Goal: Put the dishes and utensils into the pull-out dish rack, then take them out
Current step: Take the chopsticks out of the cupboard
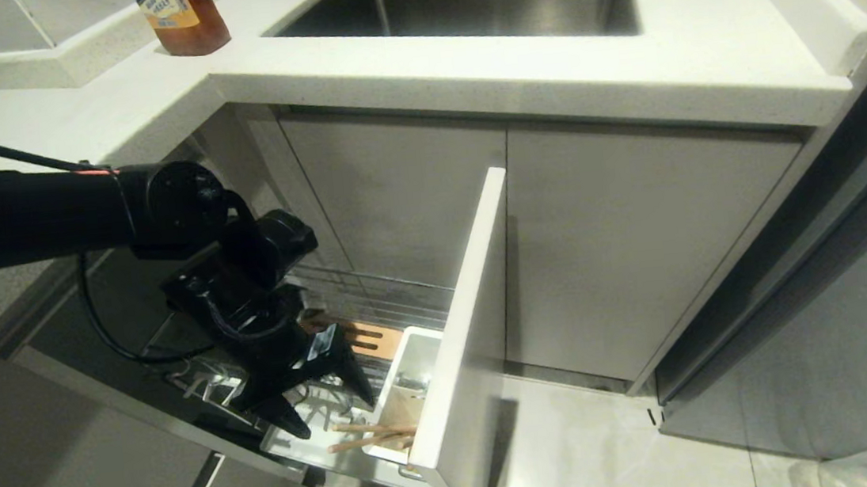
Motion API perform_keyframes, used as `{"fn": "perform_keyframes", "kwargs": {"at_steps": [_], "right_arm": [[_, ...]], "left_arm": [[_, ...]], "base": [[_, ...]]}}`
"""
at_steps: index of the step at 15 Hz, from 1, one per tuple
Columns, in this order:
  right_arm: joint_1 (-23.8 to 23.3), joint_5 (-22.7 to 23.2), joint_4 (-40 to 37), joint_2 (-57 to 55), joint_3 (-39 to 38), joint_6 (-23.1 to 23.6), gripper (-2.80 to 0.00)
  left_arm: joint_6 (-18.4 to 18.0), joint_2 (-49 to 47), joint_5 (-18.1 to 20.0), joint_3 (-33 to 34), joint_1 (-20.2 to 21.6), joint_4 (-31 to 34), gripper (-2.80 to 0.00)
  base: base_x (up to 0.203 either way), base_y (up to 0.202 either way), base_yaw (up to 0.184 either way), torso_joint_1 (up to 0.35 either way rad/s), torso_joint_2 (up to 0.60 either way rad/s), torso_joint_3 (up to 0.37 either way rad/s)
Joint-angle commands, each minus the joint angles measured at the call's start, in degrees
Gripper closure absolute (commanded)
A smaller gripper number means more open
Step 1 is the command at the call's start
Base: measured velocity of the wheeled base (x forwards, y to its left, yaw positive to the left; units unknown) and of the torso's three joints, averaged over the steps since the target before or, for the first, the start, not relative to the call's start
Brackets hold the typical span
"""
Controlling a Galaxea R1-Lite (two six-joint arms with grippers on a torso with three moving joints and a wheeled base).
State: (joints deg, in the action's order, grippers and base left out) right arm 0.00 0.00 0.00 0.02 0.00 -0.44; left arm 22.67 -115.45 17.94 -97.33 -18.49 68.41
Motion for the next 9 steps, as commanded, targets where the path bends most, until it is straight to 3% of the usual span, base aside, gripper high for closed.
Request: {"fn": "perform_keyframes", "kwargs": {"at_steps": [1,9], "right_arm": [[0.00,0.00,0.00,-0.02,0.00,0.00,0.00],[0.00,0.00,0.00,-0.02,0.00,0.00,0.00]], "left_arm": [[0.14,-1.91,0.15,0.21,-0.30,0.40,-2.80],[0.09,-4.35,0.25,3.21,-1.63,0.36,-2.80]], "base": [[0.000,0.000,0.000,0.000,0.00,0.000],[0.000,0.000,0.000,0.000,0.00,0.000]]}}
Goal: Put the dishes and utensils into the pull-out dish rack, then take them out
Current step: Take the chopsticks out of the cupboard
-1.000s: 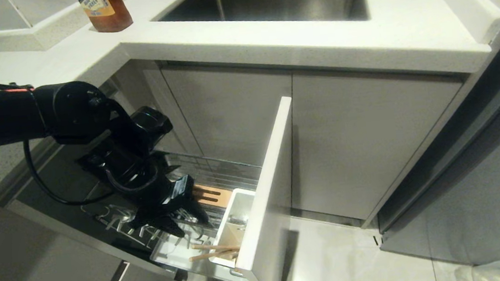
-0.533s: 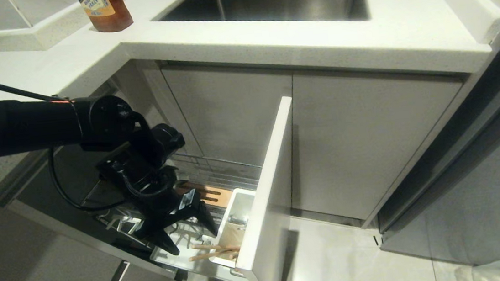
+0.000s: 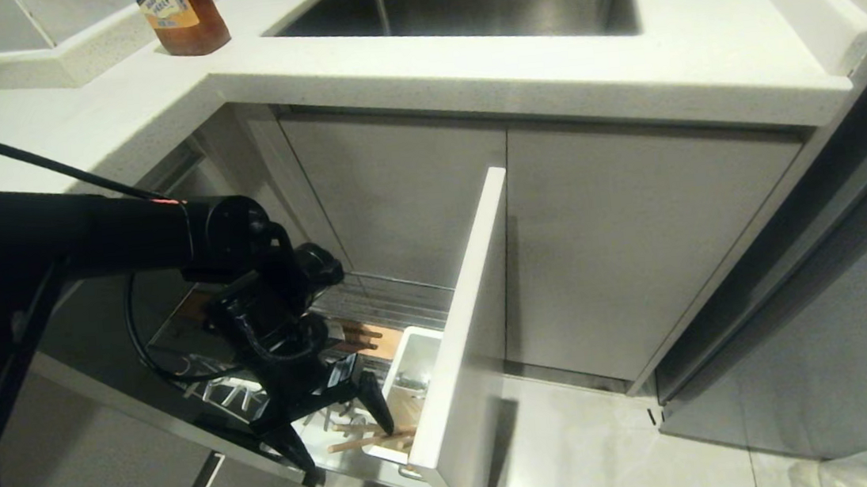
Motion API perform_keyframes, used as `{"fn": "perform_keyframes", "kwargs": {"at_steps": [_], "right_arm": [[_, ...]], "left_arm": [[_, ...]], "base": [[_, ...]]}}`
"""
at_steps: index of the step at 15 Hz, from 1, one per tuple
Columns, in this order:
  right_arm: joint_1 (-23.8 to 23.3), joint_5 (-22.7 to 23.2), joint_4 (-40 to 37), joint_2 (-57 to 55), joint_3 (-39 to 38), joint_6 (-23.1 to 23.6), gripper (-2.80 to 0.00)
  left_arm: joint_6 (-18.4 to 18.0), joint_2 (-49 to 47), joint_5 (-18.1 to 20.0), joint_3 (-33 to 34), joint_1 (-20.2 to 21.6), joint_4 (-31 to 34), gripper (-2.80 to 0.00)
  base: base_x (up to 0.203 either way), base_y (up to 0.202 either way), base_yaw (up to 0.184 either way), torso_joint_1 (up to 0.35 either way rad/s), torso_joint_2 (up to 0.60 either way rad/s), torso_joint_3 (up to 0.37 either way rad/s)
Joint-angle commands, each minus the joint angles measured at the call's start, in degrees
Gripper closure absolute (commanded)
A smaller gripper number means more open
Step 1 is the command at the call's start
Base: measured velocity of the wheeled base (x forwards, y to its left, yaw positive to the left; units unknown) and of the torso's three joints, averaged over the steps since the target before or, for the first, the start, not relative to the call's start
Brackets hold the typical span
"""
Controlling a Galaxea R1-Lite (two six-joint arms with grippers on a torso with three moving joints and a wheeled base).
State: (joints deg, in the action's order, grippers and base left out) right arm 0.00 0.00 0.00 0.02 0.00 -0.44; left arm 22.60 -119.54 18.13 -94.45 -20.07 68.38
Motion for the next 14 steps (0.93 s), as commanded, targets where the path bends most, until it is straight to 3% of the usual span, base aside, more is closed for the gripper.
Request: {"fn": "perform_keyframes", "kwargs": {"at_steps": [1,7,9,14], "right_arm": [[0.00,0.00,0.00,-0.02,0.00,0.00,0.00],[0.00,0.00,0.00,-0.02,0.00,0.00,0.00],[0.00,0.00,0.00,-0.02,0.00,0.00,0.00],[0.00,0.00,0.00,-0.02,0.00,0.00,0.00]], "left_arm": [[0.16,-0.32,0.12,0.91,-0.06,0.28,-2.80],[0.07,-1.98,0.23,1.02,-0.94,0.44,-2.80],[-0.18,-2.54,3.11,0.76,-1.02,0.35,-2.80],[-2.01,-4.27,3.49,-1.03,-0.27,0.44,-2.80]], "base": [[0.000,0.000,0.000,0.000,0.00,0.000],[0.000,0.000,0.000,0.000,0.00,0.000],[0.000,0.000,0.000,0.000,0.00,0.000],[0.000,0.000,0.000,0.000,0.00,0.000]]}}
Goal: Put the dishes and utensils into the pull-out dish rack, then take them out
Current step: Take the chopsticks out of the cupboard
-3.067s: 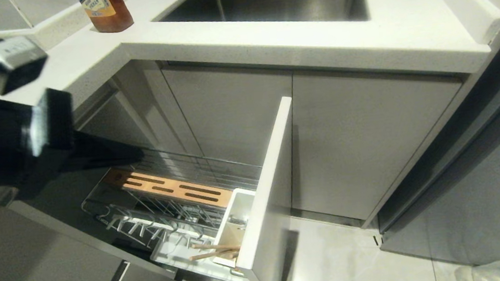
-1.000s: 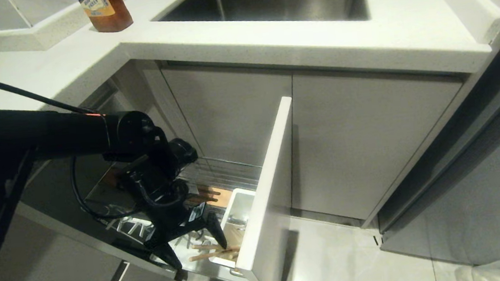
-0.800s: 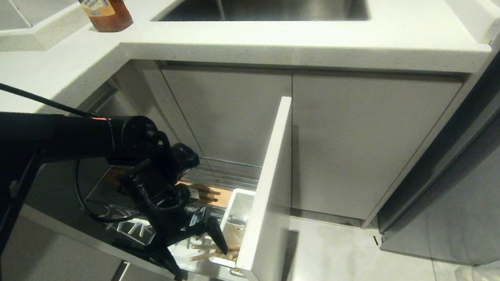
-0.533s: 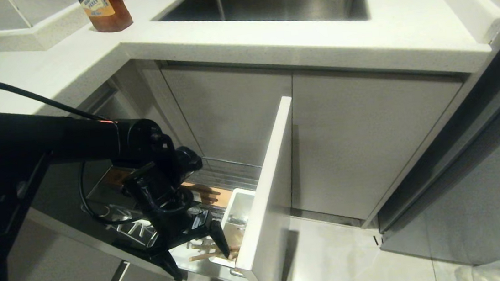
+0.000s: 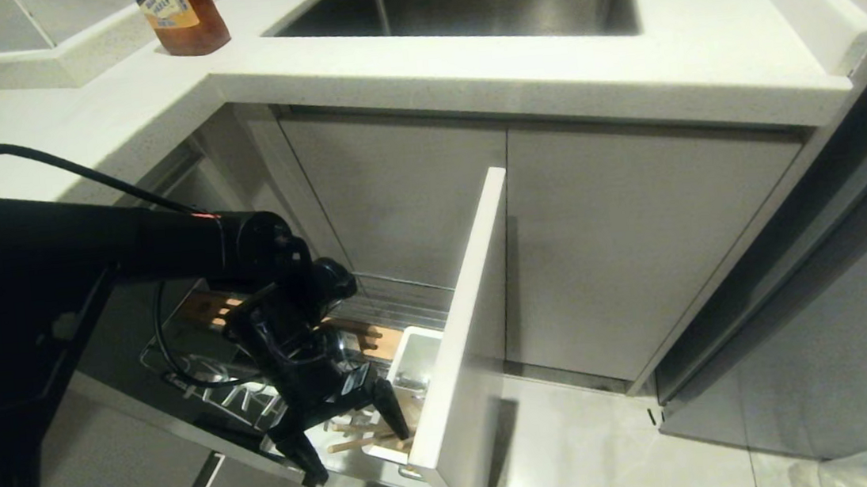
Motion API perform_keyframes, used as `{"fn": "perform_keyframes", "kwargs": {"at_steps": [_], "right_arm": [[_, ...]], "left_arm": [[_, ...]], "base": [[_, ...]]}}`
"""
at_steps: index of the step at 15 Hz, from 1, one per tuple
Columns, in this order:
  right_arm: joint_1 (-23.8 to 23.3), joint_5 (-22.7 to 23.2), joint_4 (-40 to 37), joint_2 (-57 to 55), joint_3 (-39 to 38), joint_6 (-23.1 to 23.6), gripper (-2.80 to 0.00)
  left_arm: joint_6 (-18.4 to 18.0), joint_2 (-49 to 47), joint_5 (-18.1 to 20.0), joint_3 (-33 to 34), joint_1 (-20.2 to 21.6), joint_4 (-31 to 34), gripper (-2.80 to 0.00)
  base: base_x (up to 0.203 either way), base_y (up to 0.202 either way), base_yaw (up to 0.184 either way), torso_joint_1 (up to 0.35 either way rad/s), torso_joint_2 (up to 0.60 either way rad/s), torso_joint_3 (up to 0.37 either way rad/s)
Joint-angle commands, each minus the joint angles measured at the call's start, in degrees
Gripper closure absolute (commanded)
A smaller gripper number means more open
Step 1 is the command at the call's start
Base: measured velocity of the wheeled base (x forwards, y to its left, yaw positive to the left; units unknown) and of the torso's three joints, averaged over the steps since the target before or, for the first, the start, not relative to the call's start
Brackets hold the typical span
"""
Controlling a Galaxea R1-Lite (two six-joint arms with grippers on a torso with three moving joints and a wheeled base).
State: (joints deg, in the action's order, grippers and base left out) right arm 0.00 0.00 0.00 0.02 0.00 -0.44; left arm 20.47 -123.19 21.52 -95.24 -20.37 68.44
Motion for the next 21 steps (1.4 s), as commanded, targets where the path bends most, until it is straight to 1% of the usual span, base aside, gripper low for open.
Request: {"fn": "perform_keyframes", "kwargs": {"at_steps": [1,10,12,13,19,21], "right_arm": [[0.00,0.00,0.00,-0.02,0.00,0.00,0.00],[0.00,0.00,0.00,-0.02,0.00,0.00,0.00],[0.00,0.00,0.00,-0.02,0.00,0.00,0.00],[0.00,0.00,0.00,-0.02,0.00,0.00,0.00],[0.00,0.00,0.00,-0.02,0.00,0.00,0.00],[0.00,0.00,0.00,-0.02,0.00,0.00,0.00]], "left_arm": [[0.17,-1.01,0.03,-0.82,0.37,0.38,-2.80],[0.14,-0.91,0.19,-1.80,0.77,0.57,-2.80],[-0.10,-0.76,0.19,-1.97,0.60,1.61,-2.80],[-0.43,-0.73,0.19,-1.97,0.51,1.70,0.00],[-0.43,-0.12,0.42,-1.88,-0.11,1.79,0.00],[-0.43,-0.12,0.45,-2.04,-0.57,3.05,0.00]], "base": [[0.000,0.000,0.000,0.000,0.00,0.000],[0.000,0.000,0.000,0.000,0.00,0.000],[0.000,0.000,0.000,0.000,0.00,0.000],[0.000,0.000,0.000,0.000,0.00,0.000],[0.000,0.000,0.000,0.000,0.00,0.000],[0.000,0.000,0.000,0.000,0.00,0.000]]}}
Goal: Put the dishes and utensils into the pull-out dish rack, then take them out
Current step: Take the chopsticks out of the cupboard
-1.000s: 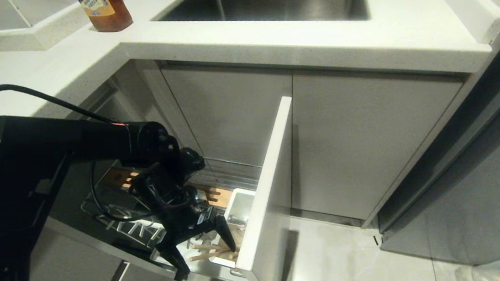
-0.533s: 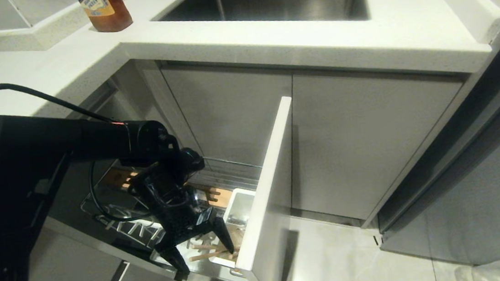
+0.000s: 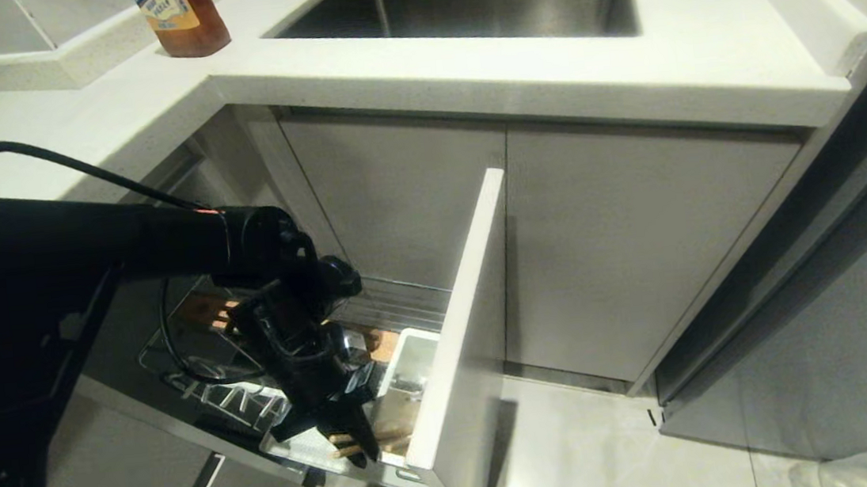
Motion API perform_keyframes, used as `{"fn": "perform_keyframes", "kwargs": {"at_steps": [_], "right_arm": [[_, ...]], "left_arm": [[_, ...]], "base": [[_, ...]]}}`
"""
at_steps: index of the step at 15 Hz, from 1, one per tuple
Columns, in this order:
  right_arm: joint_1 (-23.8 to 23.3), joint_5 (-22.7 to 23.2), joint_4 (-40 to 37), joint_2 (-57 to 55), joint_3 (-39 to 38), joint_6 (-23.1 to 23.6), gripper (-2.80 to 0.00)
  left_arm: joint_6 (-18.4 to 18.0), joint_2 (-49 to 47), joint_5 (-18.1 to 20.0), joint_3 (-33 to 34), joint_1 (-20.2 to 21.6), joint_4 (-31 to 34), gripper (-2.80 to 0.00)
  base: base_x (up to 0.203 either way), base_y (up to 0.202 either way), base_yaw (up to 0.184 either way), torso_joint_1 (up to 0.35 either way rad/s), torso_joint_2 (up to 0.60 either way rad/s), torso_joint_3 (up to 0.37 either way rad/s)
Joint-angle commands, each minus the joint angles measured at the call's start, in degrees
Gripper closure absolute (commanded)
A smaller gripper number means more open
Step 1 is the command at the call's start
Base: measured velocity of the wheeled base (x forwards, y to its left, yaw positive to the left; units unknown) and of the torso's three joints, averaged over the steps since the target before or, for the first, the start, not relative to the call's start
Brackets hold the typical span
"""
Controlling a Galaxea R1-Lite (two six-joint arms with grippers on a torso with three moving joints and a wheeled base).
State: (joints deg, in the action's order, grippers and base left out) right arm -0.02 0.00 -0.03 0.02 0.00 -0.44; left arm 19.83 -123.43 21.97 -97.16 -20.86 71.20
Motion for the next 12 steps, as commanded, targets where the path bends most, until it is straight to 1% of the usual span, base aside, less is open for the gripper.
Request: {"fn": "perform_keyframes", "kwargs": {"at_steps": [1,5,10,11,12], "right_arm": [[0.02,0.00,0.03,-0.02,0.00,0.00,0.00],[0.02,0.00,0.03,-0.02,0.00,0.00,0.00],[0.02,0.00,0.03,-0.02,0.00,0.00,0.00],[0.02,0.00,0.03,-0.02,0.00,0.00,0.00],[0.02,0.00,0.03,-0.02,0.00,0.00,0.00]], "left_arm": [[0.21,0.21,0.01,-0.13,-0.32,0.52,0.00],[0.38,1.44,0.09,0.04,-0.85,0.61,0.00],[0.64,6.56,0.19,0.63,-1.78,0.99,0.00],[0.64,7.88,0.88,0.60,-2.22,2.04,0.00],[0.67,9.33,2.78,0.57,-2.49,2.86,0.00]], "base": [[0.000,0.000,0.000,0.000,0.00,0.000],[0.000,0.000,0.000,0.000,0.00,0.000],[0.000,0.000,0.000,0.000,0.00,0.000],[0.000,0.000,0.000,0.000,0.00,0.000],[0.000,0.000,0.000,0.000,0.00,0.000]]}}
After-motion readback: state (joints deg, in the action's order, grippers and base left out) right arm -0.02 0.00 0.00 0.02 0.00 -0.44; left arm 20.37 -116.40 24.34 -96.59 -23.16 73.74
